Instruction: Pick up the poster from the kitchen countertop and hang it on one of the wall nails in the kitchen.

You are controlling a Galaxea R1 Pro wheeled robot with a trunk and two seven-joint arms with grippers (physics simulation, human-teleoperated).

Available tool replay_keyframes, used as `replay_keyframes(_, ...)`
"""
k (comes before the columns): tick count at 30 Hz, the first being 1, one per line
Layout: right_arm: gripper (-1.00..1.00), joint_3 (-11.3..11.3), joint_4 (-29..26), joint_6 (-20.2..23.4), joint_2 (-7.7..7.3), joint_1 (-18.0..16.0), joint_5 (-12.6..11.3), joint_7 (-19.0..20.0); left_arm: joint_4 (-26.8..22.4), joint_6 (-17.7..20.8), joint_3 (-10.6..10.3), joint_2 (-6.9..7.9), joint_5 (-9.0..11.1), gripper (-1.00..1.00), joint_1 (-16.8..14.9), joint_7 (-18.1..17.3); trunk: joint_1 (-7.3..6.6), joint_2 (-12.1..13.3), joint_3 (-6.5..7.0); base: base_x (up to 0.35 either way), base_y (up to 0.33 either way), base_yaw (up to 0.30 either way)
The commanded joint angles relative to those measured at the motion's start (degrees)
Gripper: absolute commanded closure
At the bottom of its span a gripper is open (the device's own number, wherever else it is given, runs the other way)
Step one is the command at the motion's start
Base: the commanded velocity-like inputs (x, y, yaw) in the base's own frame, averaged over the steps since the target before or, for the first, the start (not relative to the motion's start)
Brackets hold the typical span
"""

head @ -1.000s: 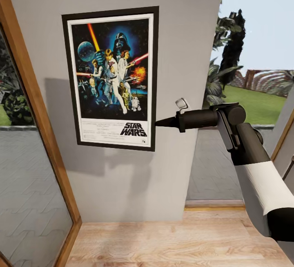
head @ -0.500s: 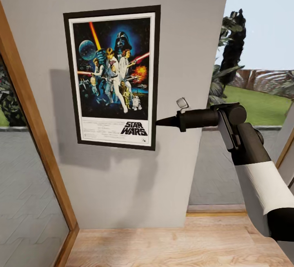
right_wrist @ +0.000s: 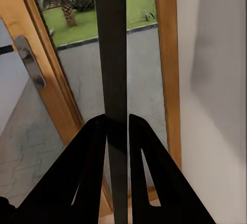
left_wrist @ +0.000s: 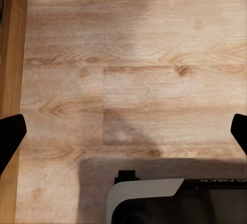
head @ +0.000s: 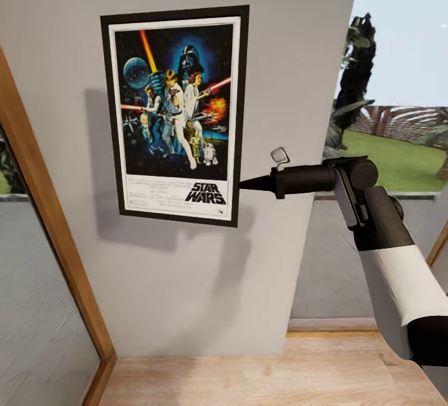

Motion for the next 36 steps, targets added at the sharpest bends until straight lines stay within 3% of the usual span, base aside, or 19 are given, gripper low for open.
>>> replay_keyframes(1, 1.0, 0.1, 0.0, 0.6, -0.05, 0.0, -0.3, 0.1, -0.1, -0.1, 0.1, -0.01, 0.0, -1.0, 0.0, 0.0, 0.03, 0.0, 0.0, 0.114, 0.0, 0.0)
replay_keyframes(17, 1.0, 0.1, 0.0, 0.6, -0.05, 0.0, -0.3, 0.1, 0.0, -0.1, 0.1, -0.01, 0.0, -1.0, 0.0, 0.0, 0.03, 0.0, 0.0, 0.096, 0.02, 0.0)
replay_keyframes(29, 1.0, 0.1, 0.0, 0.6, -0.05, 0.0, -0.3, 0.1, 0.0, -0.1, 0.1, -0.01, 0.0, -1.0, 0.0, 0.0, 0.03, 0.0, 0.0, 0.261, 0.001, 0.0)
replay_keyframes(36, 1.0, 0.1, 0.0, 0.6, -0.05, 0.0, -0.3, 0.1, 0.0, -0.1, 0.1, -0.01, 0.0, -1.0, 0.0, 0.0, 0.03, 0.0, 0.0, 0.076, 0.0, 0.0)
